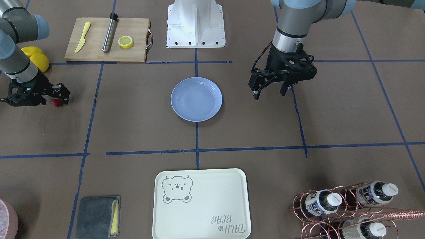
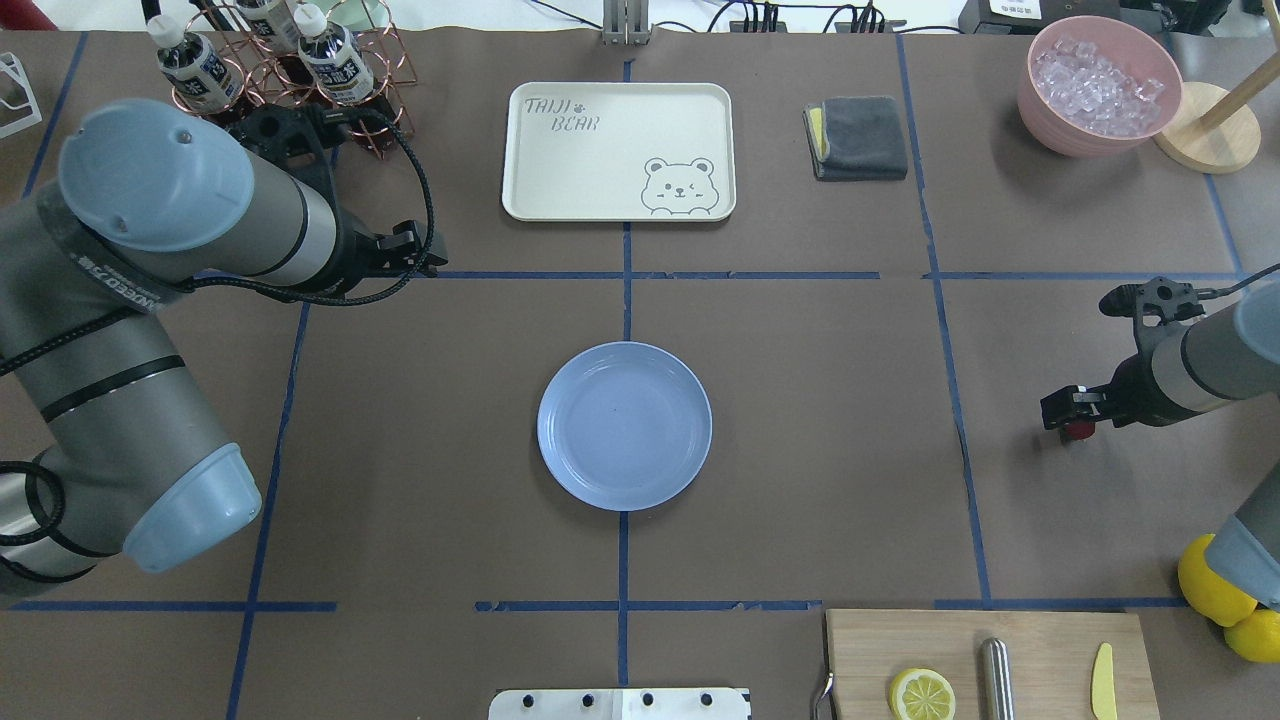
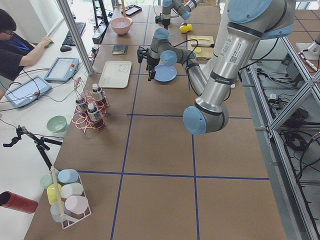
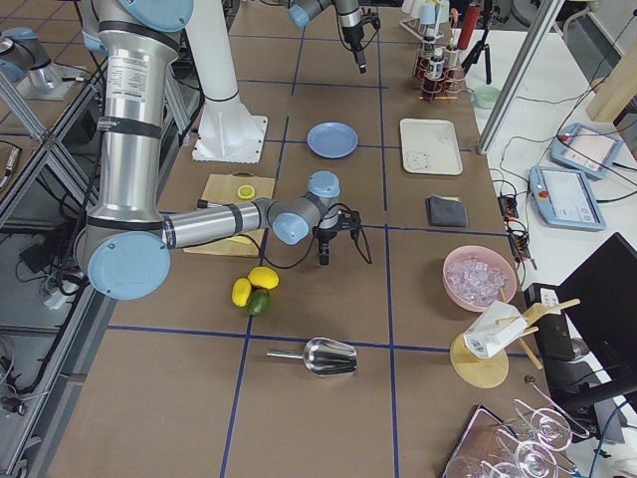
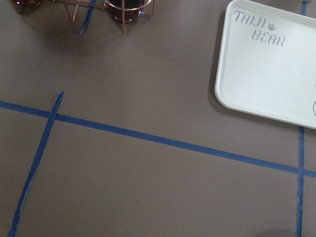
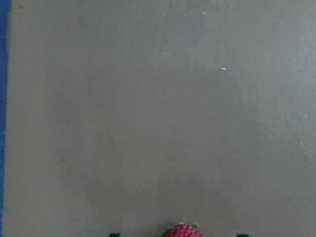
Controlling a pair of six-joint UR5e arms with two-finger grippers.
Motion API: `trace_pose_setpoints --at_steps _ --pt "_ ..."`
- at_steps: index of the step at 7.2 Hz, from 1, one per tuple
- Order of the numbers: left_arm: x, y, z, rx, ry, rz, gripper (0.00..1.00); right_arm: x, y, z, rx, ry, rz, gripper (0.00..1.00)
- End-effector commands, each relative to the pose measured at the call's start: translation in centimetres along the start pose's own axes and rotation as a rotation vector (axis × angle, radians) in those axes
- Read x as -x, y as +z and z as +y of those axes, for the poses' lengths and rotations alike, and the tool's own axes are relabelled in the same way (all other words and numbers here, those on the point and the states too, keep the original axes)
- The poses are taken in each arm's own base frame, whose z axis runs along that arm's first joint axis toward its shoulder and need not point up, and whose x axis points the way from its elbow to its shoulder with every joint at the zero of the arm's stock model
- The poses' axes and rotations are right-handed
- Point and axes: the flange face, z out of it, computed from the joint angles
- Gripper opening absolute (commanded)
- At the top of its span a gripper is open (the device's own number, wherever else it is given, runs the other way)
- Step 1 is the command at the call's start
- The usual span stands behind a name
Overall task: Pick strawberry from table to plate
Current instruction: 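Lower the right gripper onto the red strawberry and close on it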
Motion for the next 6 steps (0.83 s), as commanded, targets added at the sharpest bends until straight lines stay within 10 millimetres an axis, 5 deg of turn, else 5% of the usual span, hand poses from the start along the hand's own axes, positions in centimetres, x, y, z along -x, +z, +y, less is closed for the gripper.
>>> trace_pose_setpoints --at_steps 1,6 --pt "0.0 0.0 0.0 0.0 0.0 0.001 1.0 0.6 0.1 -0.5 -0.001 -0.005 -0.008 0.7" --pt "-0.2 -0.1 0.1 0.001 0.001 0.006 1.0 -0.8 0.4 0.1 0.01 0.008 0.012 0.67"
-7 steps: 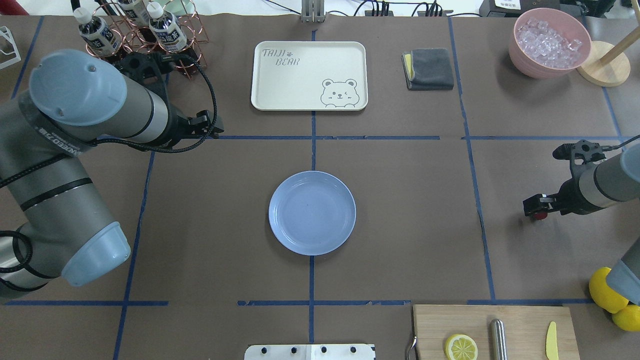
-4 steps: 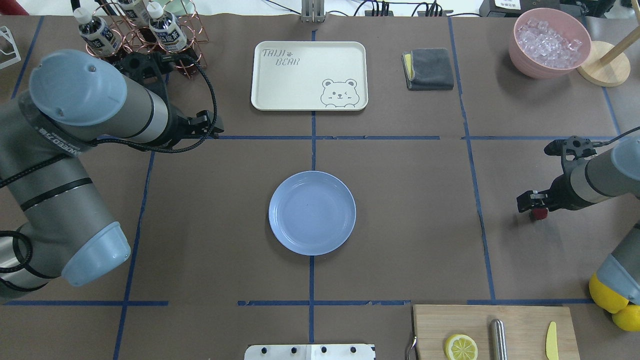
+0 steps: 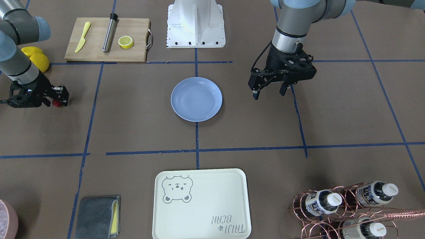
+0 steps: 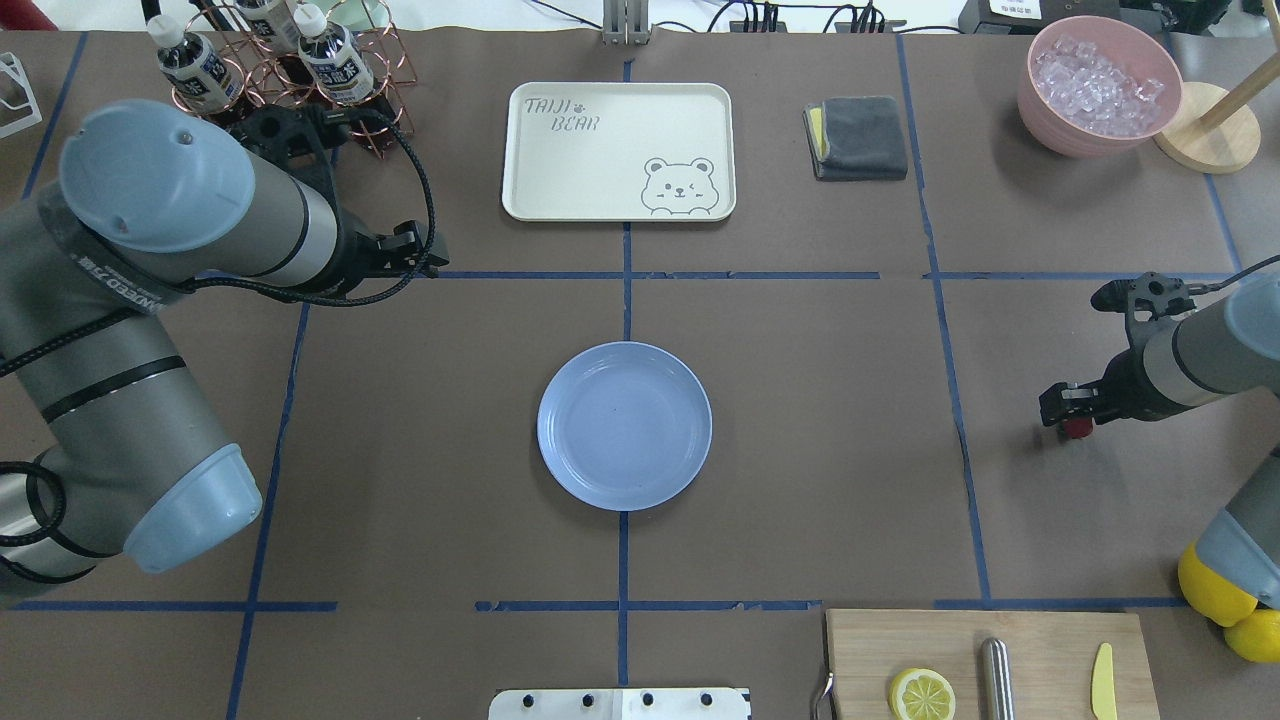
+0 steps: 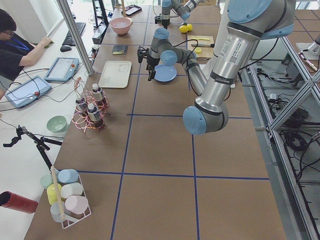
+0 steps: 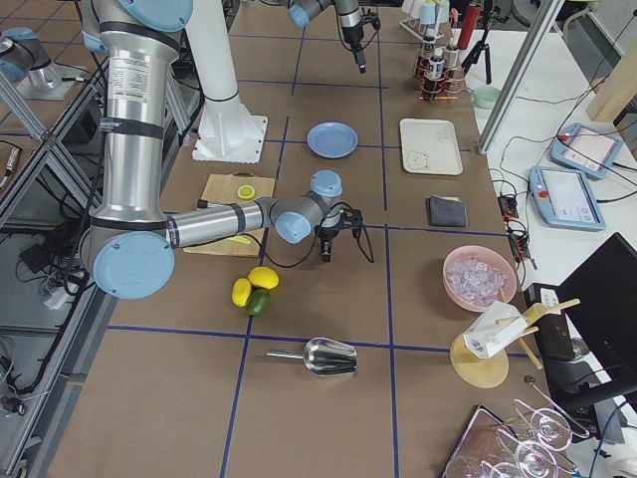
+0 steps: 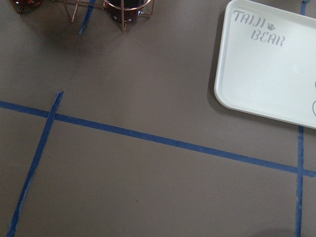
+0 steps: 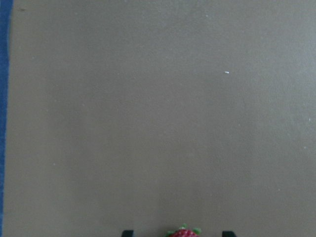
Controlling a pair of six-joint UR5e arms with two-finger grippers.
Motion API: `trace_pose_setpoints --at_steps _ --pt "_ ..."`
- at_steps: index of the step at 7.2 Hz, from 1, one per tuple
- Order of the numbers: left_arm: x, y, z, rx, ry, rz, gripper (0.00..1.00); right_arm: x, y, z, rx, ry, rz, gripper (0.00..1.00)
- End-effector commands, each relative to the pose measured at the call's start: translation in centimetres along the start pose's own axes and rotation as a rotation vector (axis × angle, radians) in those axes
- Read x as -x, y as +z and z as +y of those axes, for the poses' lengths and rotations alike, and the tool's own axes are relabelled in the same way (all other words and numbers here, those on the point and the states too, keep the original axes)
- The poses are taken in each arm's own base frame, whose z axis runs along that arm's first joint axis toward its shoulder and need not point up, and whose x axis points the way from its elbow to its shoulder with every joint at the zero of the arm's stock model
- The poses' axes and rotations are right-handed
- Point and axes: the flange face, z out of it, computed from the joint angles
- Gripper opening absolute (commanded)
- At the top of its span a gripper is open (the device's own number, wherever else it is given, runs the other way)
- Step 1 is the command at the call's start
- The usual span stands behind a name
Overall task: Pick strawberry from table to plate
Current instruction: 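Lower the right gripper onto the red strawberry and close on it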
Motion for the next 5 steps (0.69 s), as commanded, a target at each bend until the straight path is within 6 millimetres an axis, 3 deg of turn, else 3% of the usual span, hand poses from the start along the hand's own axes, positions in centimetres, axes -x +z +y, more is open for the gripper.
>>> trace_pose_setpoints --at_steps 1,2,4,5 --pt "-0.08 -0.1 0.02 0.0 -0.001 0.003 1.0 -0.37 0.13 0.16 0.003 0.004 0.006 0.67" --pt "-0.08 -0.1 0.02 0.0 -0.001 0.003 1.0 -0.37 0.13 0.16 0.003 0.004 0.006 0.62" --pt "-0.07 -0.2 -0.05 -0.001 -0.003 0.004 1.0 -0.3 0.22 0.24 0.005 0.002 0.008 0.17" --pt "-0.15 -0.31 -0.03 0.0 -0.007 0.006 1.0 -0.28 0.13 0.22 0.006 0.001 0.005 0.0"
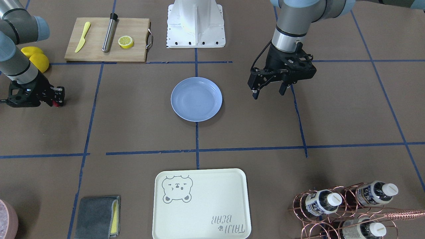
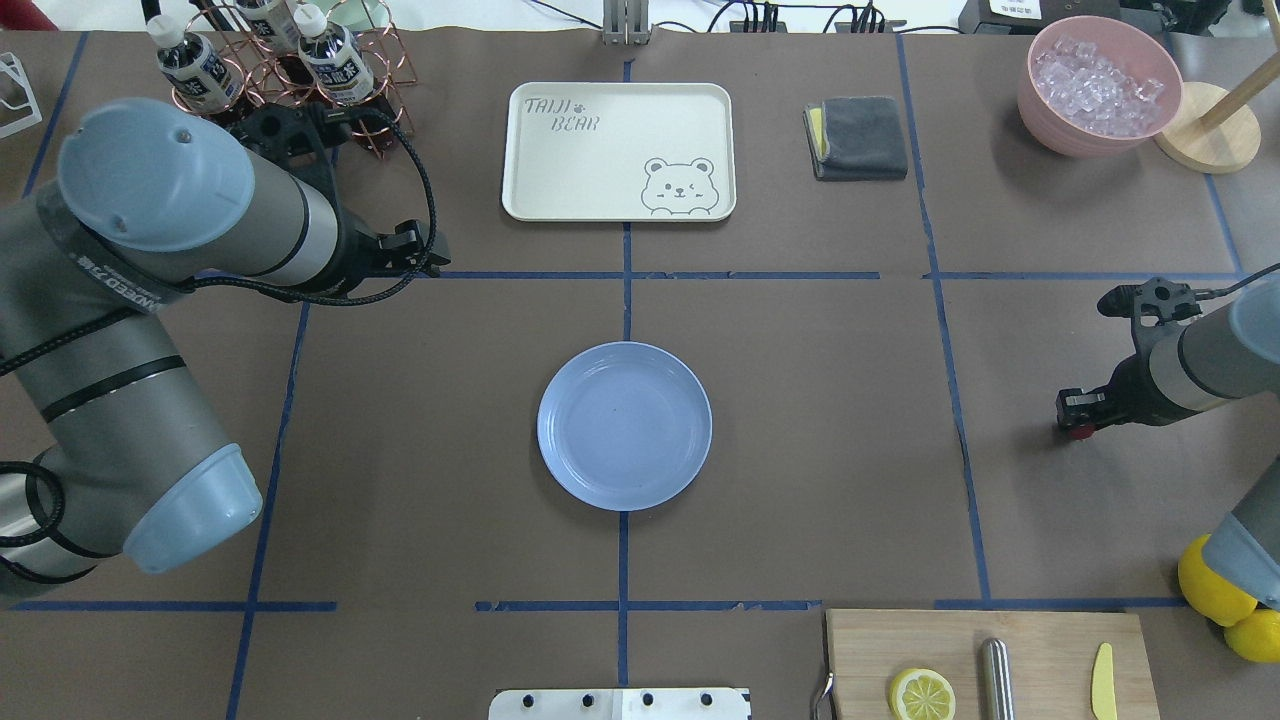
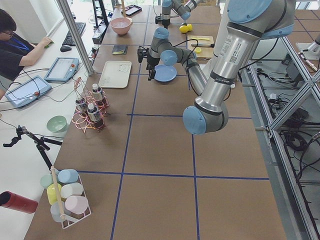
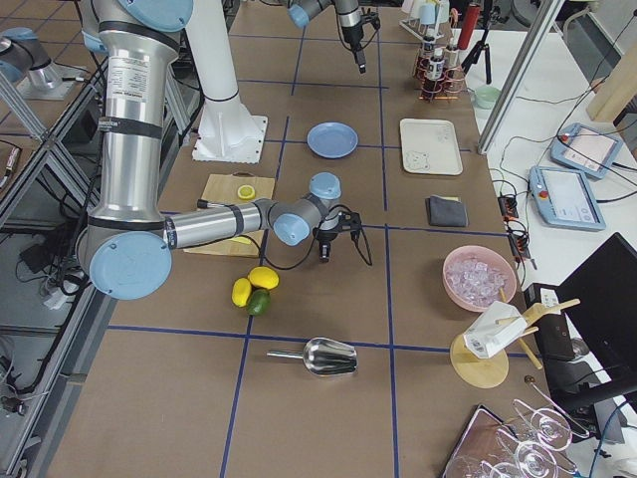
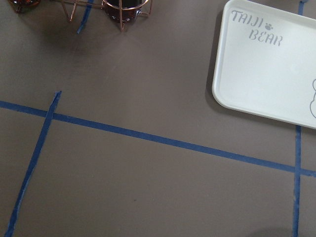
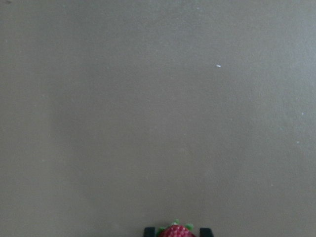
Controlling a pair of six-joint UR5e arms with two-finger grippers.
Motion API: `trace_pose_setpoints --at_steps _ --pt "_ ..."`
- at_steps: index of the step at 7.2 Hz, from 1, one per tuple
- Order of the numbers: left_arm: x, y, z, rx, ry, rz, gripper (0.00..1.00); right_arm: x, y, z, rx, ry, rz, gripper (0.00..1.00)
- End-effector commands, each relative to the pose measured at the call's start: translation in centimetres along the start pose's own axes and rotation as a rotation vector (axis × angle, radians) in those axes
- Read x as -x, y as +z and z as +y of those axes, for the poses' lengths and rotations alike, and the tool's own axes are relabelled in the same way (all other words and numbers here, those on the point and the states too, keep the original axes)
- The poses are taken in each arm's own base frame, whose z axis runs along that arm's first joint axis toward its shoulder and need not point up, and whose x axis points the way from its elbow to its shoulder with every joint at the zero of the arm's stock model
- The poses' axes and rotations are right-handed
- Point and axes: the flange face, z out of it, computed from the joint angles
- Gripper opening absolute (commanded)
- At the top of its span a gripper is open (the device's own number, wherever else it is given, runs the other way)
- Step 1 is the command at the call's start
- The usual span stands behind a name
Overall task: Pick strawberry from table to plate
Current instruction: 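Lift the strawberry with the right gripper and carry it over the plate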
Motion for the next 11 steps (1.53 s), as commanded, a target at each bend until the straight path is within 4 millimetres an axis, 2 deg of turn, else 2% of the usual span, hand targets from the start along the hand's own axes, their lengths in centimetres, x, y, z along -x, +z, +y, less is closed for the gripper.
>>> trace_pose_setpoints --at_steps 1,3,4,5,6,7,8,9,10,11 --pt "-0.1 -0.5 0.0 -0.001 -0.004 0.009 1.0 0.5 -0.9 0.0 -0.011 -0.009 -0.015 0.0" --pt "0.2 -1.0 -0.6 -0.014 -0.007 0.009 1.0 2.7 -5.4 0.2 -0.048 -0.024 -0.064 0.0" --pt "0.8 -1.3 -1.8 -0.032 -0.001 0.004 1.0 4.3 -7.5 -0.1 -0.046 -0.019 -0.071 0.0" --pt "2.3 -0.8 -2.2 -0.034 0.07 -0.021 1.0 7.8 -9.7 -1.5 -0.071 -0.039 -0.105 0.0" --pt "3.8 -0.4 -3.2 -0.037 0.139 -0.05 1.0 12.3 -11.6 -3.7 -0.091 -0.042 -0.132 0.0" --pt "6.8 -0.8 -5.3 -0.007 0.189 -0.064 1.0 18.3 -13.9 -5.5 -0.078 -0.053 -0.132 0.0" --pt "10.0 -1.5 -7.7 -0.006 0.254 -0.091 1.0 26.4 -15.9 -5.6 -0.039 -0.06 -0.126 0.0" --pt "13.0 -1.7 -9.3 -0.012 0.302 -0.128 1.0 32.7 -16.5 -4.6 -0.03 -0.018 -0.096 0.0" --pt "16.2 -1.7 -10.8 -0.003 0.349 -0.164 1.0 37.2 -14.9 -3.6 -0.038 -0.038 -0.081 0.0" --pt "19.5 -2.1 -12.7 -0.001 0.389 -0.193 1.0 41.0 -13.0 -3.4 -0.03 -0.045 -0.056 0.0"
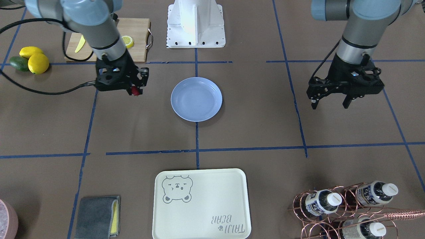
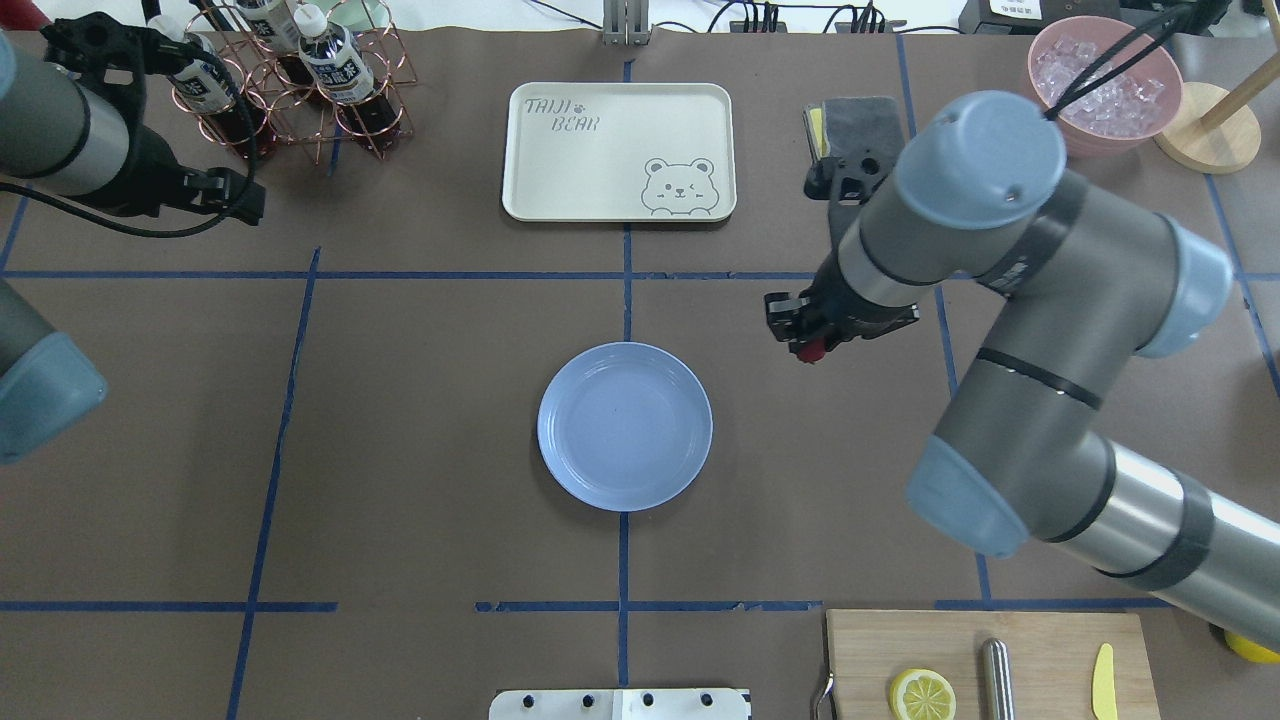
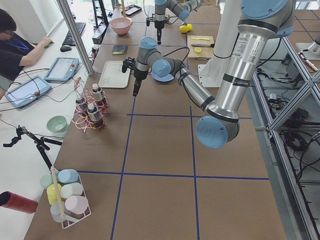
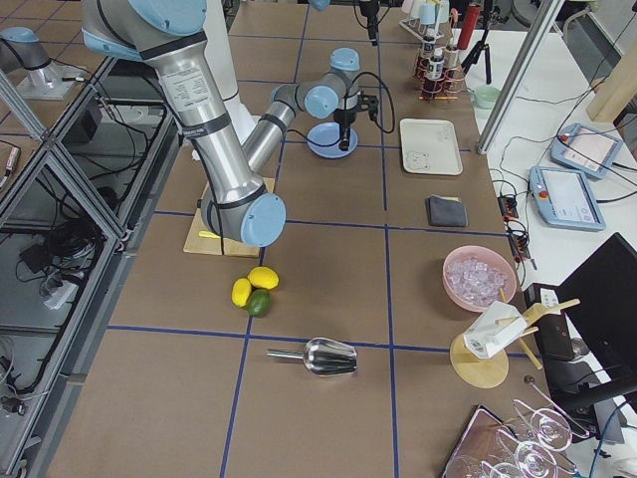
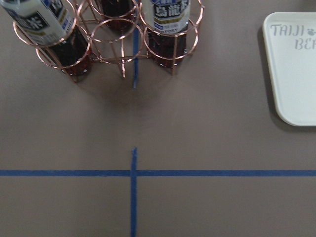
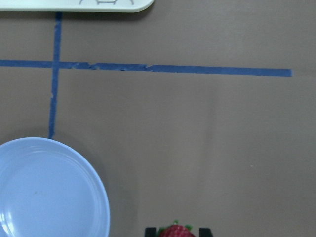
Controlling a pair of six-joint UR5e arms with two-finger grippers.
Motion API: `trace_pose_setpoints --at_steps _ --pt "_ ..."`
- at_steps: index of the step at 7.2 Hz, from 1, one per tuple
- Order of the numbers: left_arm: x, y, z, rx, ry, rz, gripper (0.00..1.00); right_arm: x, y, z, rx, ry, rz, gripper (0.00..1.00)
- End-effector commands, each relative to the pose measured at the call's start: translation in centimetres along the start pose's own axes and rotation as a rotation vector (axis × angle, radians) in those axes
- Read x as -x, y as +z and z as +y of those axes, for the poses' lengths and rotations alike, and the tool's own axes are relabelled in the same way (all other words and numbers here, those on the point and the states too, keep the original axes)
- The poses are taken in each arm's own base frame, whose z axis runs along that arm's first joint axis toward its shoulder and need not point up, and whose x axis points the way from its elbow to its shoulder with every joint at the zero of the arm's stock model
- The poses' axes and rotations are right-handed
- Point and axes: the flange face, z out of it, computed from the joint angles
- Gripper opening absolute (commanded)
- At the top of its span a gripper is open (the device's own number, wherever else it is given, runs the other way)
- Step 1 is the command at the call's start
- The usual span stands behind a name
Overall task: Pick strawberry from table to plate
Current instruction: 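Lift the strawberry with the right gripper and carry it over the plate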
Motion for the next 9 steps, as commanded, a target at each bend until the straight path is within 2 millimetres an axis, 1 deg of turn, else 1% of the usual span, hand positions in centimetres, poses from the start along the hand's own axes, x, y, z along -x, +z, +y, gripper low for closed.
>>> trace_pose_setpoints --at_steps 1,2,3,4,5,6,7,9 --pt "7.2 0.8 -0.6 0.018 0.084 -0.063 1.0 7.9 4.0 1.2 0.014 -0.028 0.05 0.0" --pt "9.3 0.8 -0.4 0.022 0.102 -0.083 1.0 10.6 6.2 1.2 0.019 -0.042 0.081 0.0" --pt "10.5 1.2 0.2 0.029 0.117 -0.091 1.0 13.0 7.1 0.7 0.027 -0.046 0.093 0.0" --pt "13.5 1.4 0.4 0.016 0.14 -0.105 1.0 14.7 8.4 0.9 0.042 -0.054 0.106 0.0" --pt "14.5 1.4 0.1 0.005 0.142 -0.106 1.0 15.6 8.6 1.1 0.046 -0.059 0.108 0.0" --pt "14.9 2.0 0.1 0.014 0.139 -0.111 1.0 15.8 9.5 1.2 0.052 -0.06 0.122 0.0" --pt "15.0 2.0 0.0 0.008 0.14 -0.109 1.0 15.8 10.0 1.5 0.058 -0.064 0.128 0.0" --pt "15.1 2.1 0.0 0.009 0.138 -0.11 1.0 15.7 10.8 1.6 0.065 -0.067 0.142 0.0"
